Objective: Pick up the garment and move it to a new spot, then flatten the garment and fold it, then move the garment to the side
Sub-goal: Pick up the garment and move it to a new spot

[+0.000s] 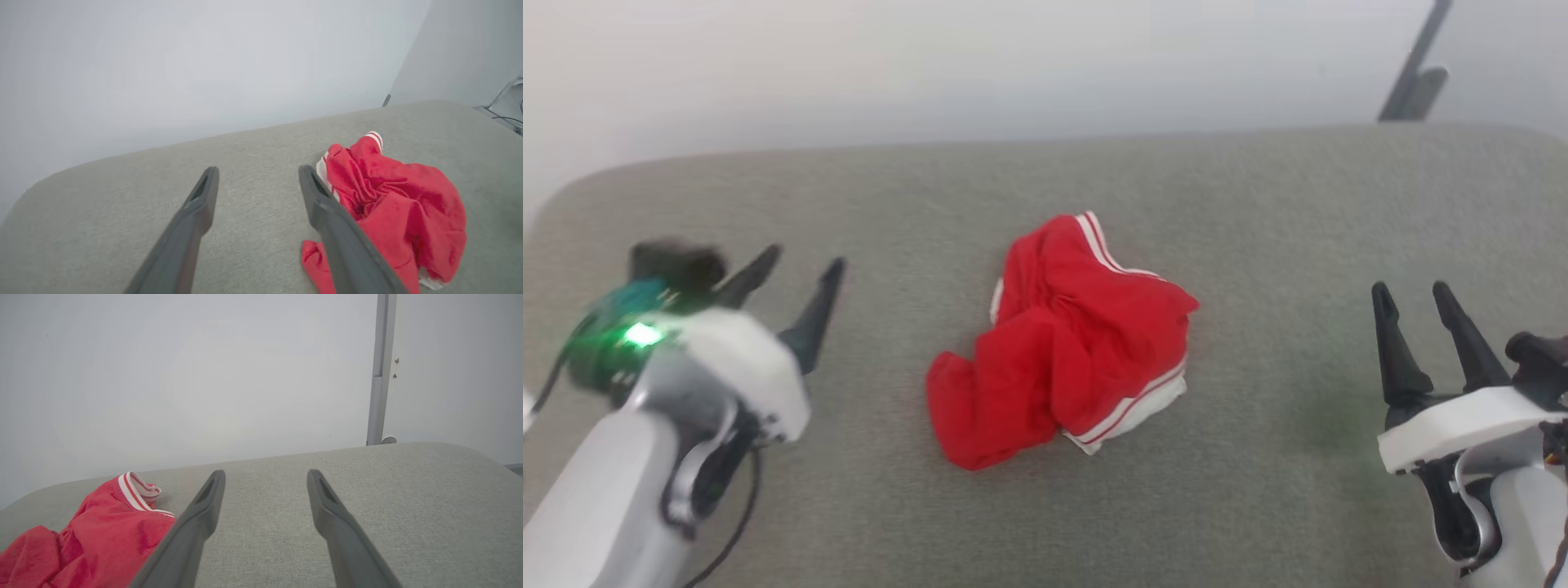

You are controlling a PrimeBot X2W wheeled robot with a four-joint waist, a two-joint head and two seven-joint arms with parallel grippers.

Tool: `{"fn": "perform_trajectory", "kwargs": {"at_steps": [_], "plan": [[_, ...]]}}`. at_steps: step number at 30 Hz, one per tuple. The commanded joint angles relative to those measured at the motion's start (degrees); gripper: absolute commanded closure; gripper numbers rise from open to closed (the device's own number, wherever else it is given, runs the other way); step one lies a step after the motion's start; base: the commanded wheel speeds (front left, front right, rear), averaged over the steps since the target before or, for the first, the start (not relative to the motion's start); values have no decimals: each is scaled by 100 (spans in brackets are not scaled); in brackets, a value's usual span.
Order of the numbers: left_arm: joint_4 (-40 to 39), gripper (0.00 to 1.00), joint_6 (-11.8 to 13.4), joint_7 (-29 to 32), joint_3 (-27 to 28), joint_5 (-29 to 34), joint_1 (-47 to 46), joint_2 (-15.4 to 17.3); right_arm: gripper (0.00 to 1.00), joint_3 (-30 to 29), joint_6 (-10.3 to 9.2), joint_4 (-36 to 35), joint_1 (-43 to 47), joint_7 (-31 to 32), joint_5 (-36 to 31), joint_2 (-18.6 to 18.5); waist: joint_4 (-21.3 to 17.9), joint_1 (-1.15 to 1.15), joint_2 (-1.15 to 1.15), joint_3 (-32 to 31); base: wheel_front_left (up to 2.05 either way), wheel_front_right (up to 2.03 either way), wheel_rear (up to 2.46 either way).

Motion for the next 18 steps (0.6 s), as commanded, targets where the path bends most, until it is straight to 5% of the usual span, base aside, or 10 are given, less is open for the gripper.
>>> {"fn": "perform_trajectory", "kwargs": {"at_steps": [1,18], "plan": [[-25,0,56,-207,97,17,197,56,0,-33,-2,-33,76,35,-6,-1,174,0,0,-170,0,0,0],[230,0,258,-2415,1363,-349,2261,144,0,-316,-2,-214,600,191,-126,85,571,0,0,-616,0,0,0]]}}
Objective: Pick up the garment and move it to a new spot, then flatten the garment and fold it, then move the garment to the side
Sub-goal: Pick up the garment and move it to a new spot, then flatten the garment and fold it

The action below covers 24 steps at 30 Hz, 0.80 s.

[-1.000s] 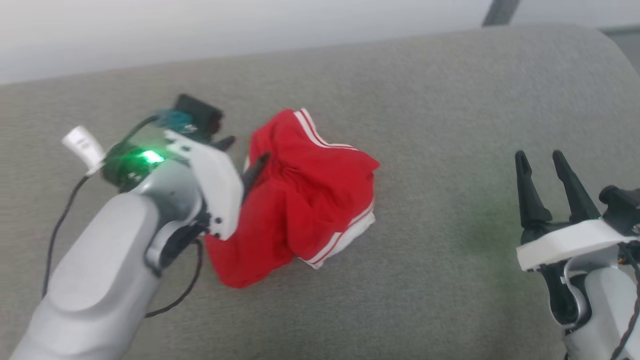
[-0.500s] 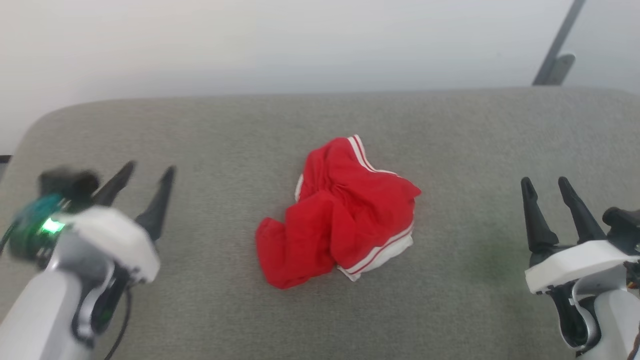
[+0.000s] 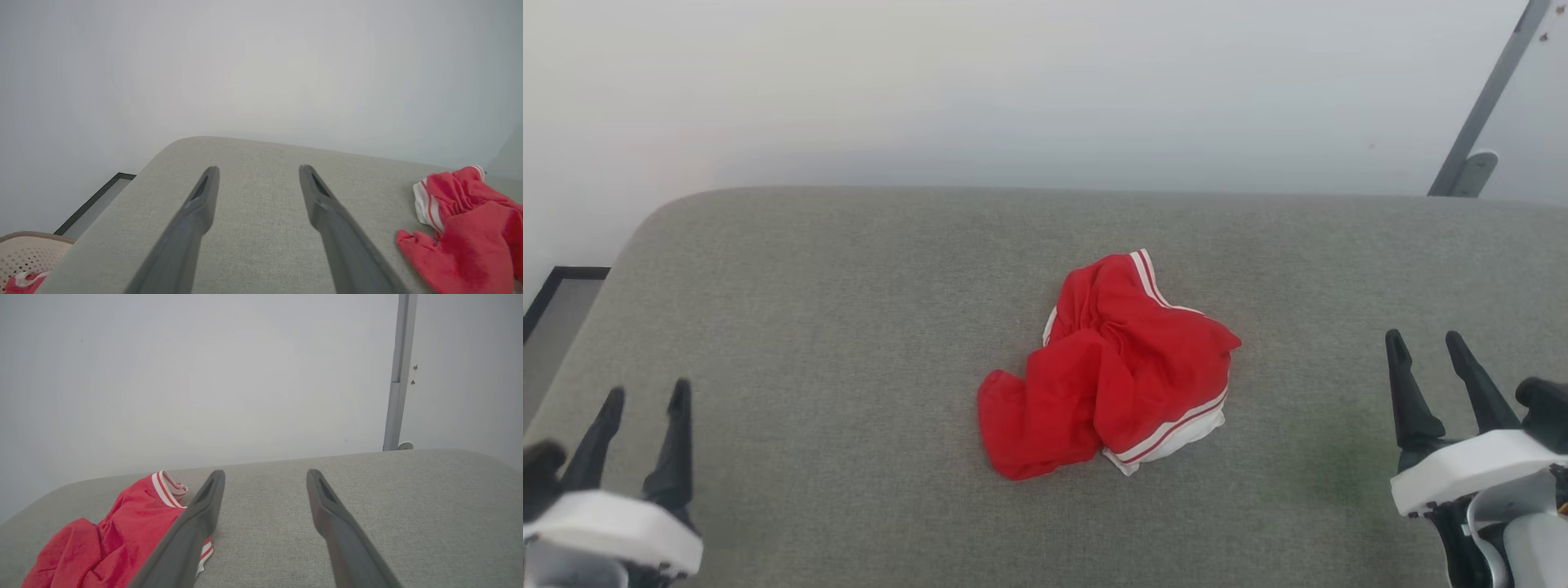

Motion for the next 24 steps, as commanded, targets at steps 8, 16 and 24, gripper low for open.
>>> {"fn": "perform_trajectory", "kwargs": {"at_steps": [8,16,24], "plan": [[18,0,-100,-267,196,-108,366,-24,0,-66,-2,-171,191,107,-48,69,79,0,0,-30,0,0,0],[-80,0,-186,-332,179,-88,290,-61,0,199,-2,-289,222,376,-20,67,192,0,0,47,0,0,0],[-170,0,-249,-357,77,-68,92,-157,0,735,-2,-217,128,1195,247,-50,440,0,0,271,0,0,0]]}}
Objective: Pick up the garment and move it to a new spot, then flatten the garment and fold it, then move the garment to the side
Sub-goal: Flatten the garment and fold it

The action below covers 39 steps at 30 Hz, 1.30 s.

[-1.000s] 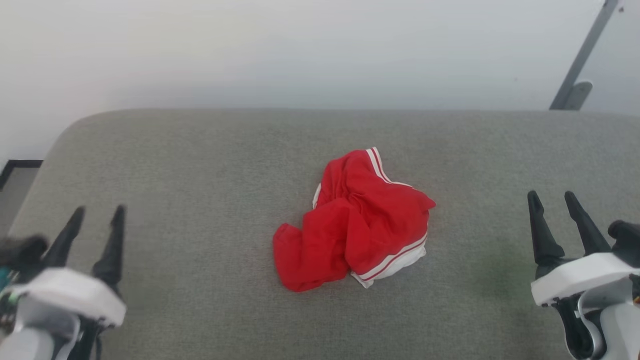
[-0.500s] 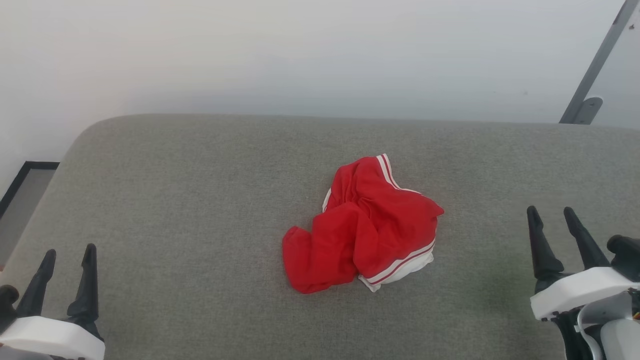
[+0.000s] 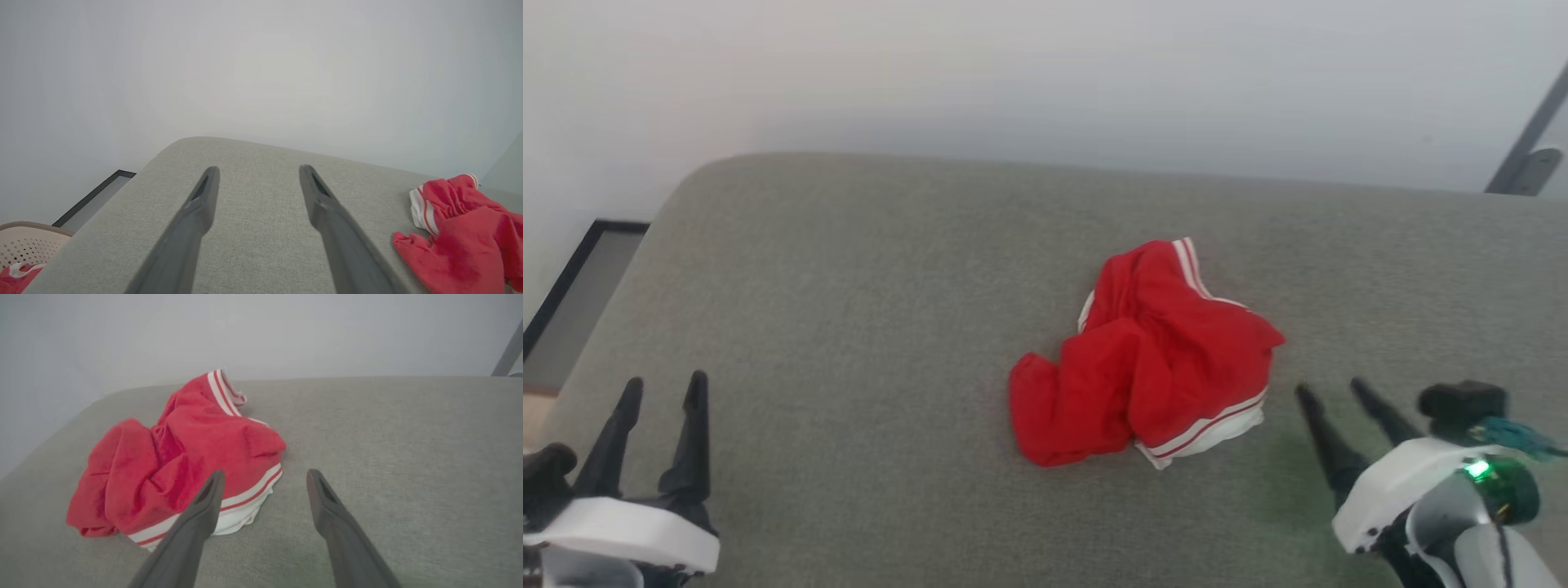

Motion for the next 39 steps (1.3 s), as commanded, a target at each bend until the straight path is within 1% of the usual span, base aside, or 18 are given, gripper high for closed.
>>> {"fn": "perform_trajectory", "kwargs": {"at_steps": [1,4,8,16,19,20,21,22,25,27,32,35,39], "plan": [[-19,0,-22,-33,-6,17,-81,-5,0,48,-2,24,-21,119,66,-32,92,0,0,90,0,0,0],[-30,0,-39,-39,-90,32,-188,-79,0,221,-2,114,-90,620,132,-141,232,0,0,213,0,0,0],[21,0,-87,-48,-234,76,-344,-182,0,302,-2,229,-205,1160,96,-212,438,0,0,370,0,0,0],[162,0,-202,-67,-465,145,-672,-395,0,386,-2,590,-609,2097,-151,-236,826,0,0,690,0,0,0],[223,0,-238,-79,-519,174,-771,-457,0,443,-2,849,-746,2394,-279,-173,925,0,0,751,0,0,0],[263,0,-270,-85,-545,182,-826,-511,0,561,0,991,-831,2550,-352,-153,975,0,0,770,0,0,0],[281,0,-278,-91,-549,186,-852,-525,10,634,0,1045,-862,2606,-397,-171,992,0,0,777,0,0,0],[304,0,-281,-92,-563,193,-868,-529,100,680,0,1084,-891,2627,-418,-186,1004,0,0,782,0,0,0],[361,0,-317,-95,-557,169,-876,-563,100,764,-1,1130,-930,2768,-405,-244,1009,0,0,768,0,0,0],[390,0,-331,-101,-521,174,-836,-567,100,727,-6,991,-936,2910,-329,-401,965,0,0,729,0,0,0],[351,0,-312,-114,-418,153,-727,-550,100,518,-7,366,-845,3265,-98,-768,793,0,0,664,0,0,0],[305,0,-304,-120,-358,158,-658,-530,100,235,-5,-119,-713,3489,33,-1029,676,0,0,641,0,0,0],[272,0,-304,-125,-304,159,-629,-531,100,-358,-5,-542,-444,3722,141,-1359,554,0,0,625,0,0,0]]}}
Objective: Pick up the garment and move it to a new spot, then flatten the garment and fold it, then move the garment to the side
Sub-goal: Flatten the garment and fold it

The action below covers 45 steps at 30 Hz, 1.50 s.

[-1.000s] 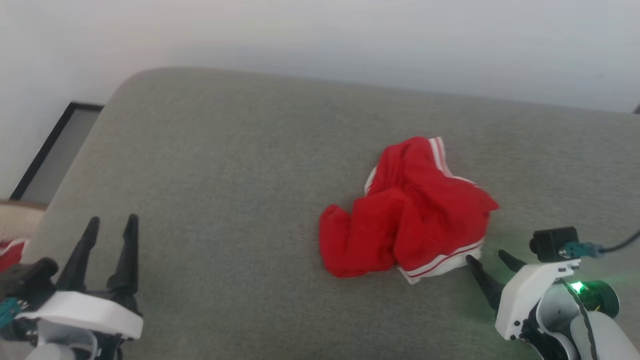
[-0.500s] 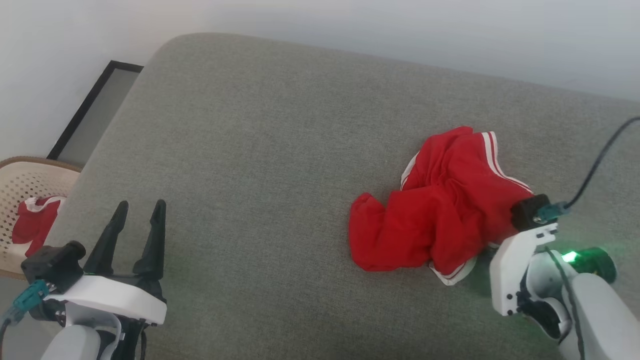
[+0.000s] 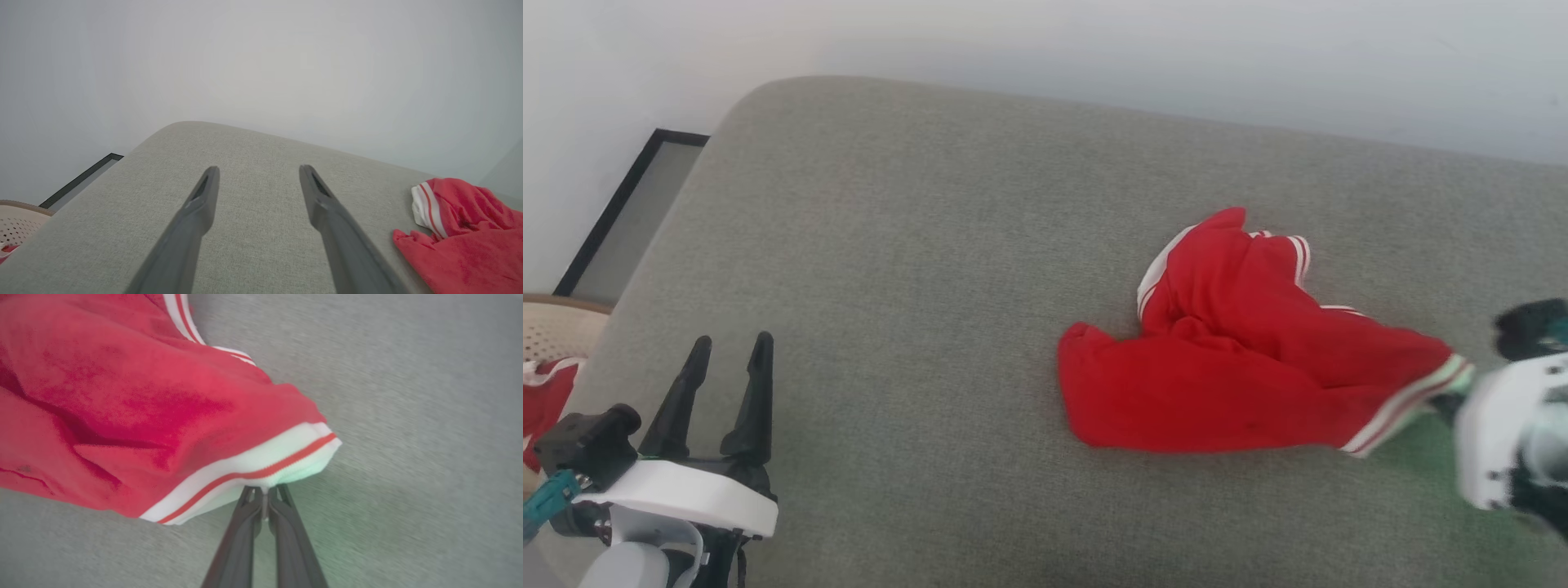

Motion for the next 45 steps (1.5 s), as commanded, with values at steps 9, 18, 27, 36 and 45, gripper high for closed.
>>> {"fn": "perform_trajectory", "kwargs": {"at_steps": [9,18,27,36,45], "plan": [[-3,0,-59,-45,-12,38,-120,-47,100,-891,-10,160,406,139,52,-285,-83,0,0,90,0,0,0],[92,0,-118,54,-106,20,-350,-8,0,-639,-10,1103,52,-255,44,-99,-77,0,0,132,0,0,0],[-81,0,-92,507,-72,-210,-578,166,0,-735,-8,967,-218,-516,8,34,-445,0,0,94,0,0,0],[-315,0,-122,1480,-246,-372,-1210,460,0,-1057,-9,151,-264,-1090,-308,571,-1136,0,0,82,0,0,0],[-258,0,-171,2482,-512,-437,-2091,753,0,-1000,-7,-392,-467,-2599,-800,1218,-2055,0,0,228,0,0,0]]}}
